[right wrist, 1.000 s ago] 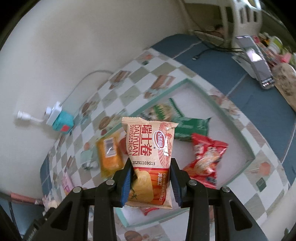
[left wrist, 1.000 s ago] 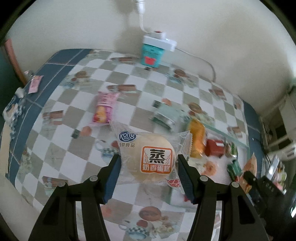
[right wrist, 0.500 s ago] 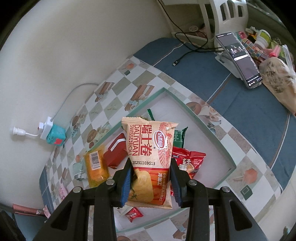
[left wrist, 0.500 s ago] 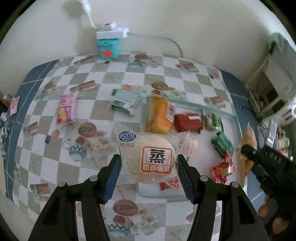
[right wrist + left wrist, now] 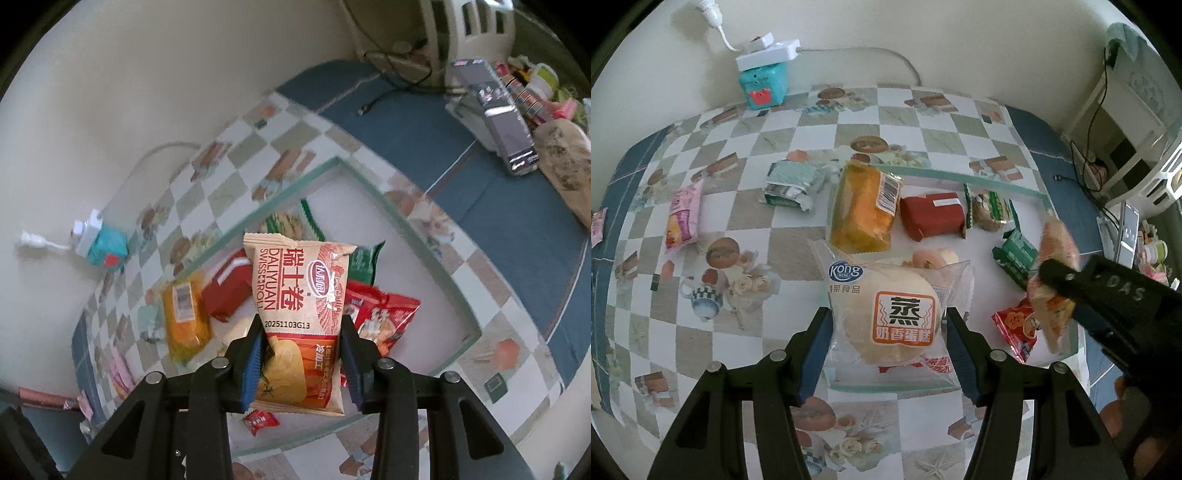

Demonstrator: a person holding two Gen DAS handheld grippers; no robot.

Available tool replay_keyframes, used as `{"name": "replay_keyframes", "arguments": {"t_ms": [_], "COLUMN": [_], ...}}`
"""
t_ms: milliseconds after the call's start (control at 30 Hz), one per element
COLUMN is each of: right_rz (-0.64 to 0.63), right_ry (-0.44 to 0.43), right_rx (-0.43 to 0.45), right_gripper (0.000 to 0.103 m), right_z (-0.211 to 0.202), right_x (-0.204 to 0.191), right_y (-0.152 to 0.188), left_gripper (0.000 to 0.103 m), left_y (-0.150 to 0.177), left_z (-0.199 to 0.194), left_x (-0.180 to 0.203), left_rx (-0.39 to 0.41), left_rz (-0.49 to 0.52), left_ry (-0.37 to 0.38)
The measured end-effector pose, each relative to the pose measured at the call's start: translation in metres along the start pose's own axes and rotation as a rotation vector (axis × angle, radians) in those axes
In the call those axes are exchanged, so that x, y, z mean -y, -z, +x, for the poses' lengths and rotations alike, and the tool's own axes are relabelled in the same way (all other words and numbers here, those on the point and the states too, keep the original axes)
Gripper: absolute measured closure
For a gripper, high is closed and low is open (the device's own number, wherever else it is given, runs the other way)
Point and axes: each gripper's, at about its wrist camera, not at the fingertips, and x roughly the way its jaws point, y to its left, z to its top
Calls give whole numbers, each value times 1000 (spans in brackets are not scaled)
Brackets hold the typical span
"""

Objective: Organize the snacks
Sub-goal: 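Carry steamed bun pack and Swiss roll pack over the white tray with both grippers, then open left gripper to drop bun pack in tray while right gripper releases Swiss roll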

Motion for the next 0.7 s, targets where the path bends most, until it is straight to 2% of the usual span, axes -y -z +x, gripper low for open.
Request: {"name": "replay_keyframes", "arguments": {"t_ms": [300, 700], "right_rz": [-27, -44], "right_ry": [19, 25], "right_rx": [-52, -69], "right_gripper": [61, 61], "right_z": [19, 25], "right_x": [-3, -8], "right_y": [5, 5], "left_gripper": [41, 40], "left_y": [3, 4], "left_z": [19, 30], "left_x": [10, 14], "left_rx": [-31, -54], "left_rz": [38, 57], "left_ry": [-5, -15]}}
